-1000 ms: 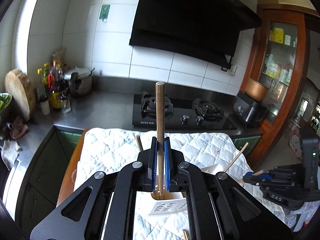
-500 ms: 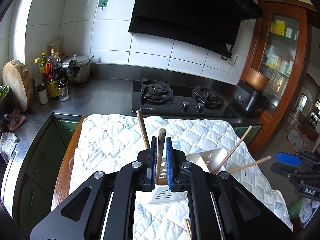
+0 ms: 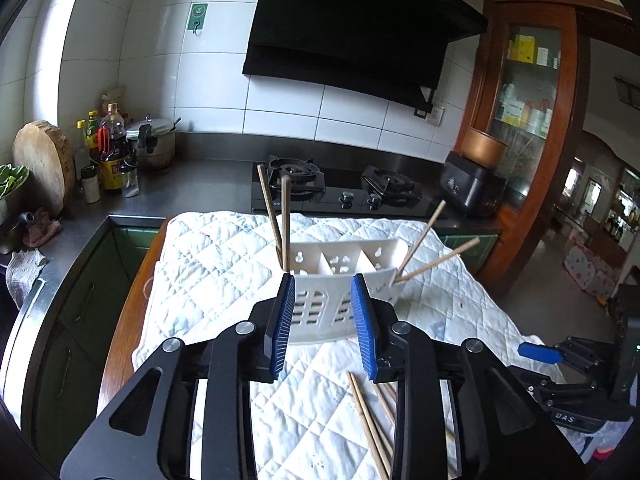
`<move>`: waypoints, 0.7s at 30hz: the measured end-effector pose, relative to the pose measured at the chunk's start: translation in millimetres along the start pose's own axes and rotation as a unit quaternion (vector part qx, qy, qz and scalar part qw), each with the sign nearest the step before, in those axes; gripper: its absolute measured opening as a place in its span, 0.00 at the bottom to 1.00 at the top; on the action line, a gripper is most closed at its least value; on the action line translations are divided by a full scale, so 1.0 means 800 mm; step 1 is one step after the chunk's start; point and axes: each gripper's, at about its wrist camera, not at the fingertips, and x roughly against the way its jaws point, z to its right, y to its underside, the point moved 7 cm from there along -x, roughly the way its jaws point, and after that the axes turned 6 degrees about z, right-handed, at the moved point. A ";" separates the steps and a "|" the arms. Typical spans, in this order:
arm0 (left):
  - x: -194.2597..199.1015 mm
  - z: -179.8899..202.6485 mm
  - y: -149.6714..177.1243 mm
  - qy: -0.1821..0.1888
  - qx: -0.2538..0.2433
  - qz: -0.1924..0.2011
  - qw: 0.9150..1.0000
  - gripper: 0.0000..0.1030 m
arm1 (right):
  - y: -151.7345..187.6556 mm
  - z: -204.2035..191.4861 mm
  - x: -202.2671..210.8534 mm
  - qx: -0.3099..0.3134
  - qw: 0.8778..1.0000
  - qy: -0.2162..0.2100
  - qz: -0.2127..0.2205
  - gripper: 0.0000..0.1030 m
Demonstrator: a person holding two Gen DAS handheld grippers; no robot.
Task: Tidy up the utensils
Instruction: 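Open both grippers to release the chopsticks into the white holder, then move both open grippers back down to the loose chopsticks on the cloth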
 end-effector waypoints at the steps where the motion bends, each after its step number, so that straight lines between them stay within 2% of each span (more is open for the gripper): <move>1: 0.004 0.003 0.011 0.004 0.000 -0.005 1.000 0.29 | 0.015 0.000 -0.002 -0.004 1.000 0.001 -0.005 0.40; 5: 0.018 0.009 0.065 0.006 0.002 -0.027 1.000 0.34 | 0.066 0.001 -0.013 -0.021 0.999 -0.005 -0.026 0.40; 9: 0.024 0.011 0.117 -0.001 0.005 -0.050 0.999 0.35 | 0.101 -0.006 -0.019 -0.023 0.999 -0.004 -0.033 0.40; 14: 0.025 0.010 0.174 0.000 0.027 -0.085 0.996 0.35 | 0.131 -0.018 -0.033 -0.012 0.999 0.000 -0.043 0.35; 21: 0.026 0.023 0.226 0.009 0.029 -0.122 0.992 0.35 | 0.149 -0.028 -0.056 -0.009 0.998 -0.009 -0.057 0.26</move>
